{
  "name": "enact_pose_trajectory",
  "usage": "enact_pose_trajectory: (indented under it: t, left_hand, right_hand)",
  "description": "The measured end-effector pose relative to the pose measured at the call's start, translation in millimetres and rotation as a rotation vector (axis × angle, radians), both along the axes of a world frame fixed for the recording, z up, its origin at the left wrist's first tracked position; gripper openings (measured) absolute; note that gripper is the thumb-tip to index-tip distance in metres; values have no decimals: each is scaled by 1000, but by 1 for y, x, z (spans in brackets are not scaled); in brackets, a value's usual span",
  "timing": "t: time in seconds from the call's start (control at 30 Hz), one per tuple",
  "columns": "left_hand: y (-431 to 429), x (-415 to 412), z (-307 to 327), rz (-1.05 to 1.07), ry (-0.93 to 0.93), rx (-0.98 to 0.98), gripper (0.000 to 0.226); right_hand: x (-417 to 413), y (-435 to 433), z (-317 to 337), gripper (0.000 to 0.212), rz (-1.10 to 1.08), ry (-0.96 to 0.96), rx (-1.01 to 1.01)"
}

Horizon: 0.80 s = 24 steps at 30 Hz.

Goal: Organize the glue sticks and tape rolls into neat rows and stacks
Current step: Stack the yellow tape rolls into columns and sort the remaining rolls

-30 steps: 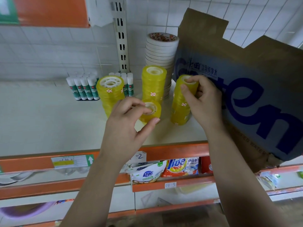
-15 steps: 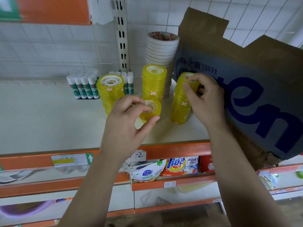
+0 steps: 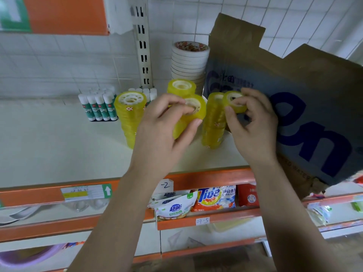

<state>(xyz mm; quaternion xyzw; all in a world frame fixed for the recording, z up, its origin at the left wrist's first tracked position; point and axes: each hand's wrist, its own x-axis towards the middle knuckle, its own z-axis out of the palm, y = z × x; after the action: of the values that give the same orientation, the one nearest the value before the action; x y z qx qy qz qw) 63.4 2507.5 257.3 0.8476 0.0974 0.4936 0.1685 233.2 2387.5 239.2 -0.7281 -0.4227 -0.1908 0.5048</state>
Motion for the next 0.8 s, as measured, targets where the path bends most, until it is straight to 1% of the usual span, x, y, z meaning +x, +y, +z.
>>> enact_pose_trajectory:
  t: [0.07,0.13,0.23,0.3,0.43,0.53,0.8]
  left_hand:
    - [-4,13,12,-27,-1,40,21]
    - [-9,30,21,-53,23,80,22]
    - [-12,60,24,-103,74,94,22]
    - [-12,77,18,-107,106,84,21]
    - [-7,97,3,-50,158,55,22]
    - [-2,106,-4,4,177,36,21]
    - [-5,107,-12,18,190,-63,24]
  right_hand:
    - [-6,-10,-10,21,-11,8,11]
    - [-12,-18,-19,23,-6,56,22]
    - [-18,-26,-32,23,-31,69,-16]
    - [-21,-28,-39,18,-43,73,-58]
    - [-23,-31,-51,17,-12,136,-148]
    - [-22,-29,-55,12,13,168,-161]
    - [-18,-24,-57,19,31,185,-157]
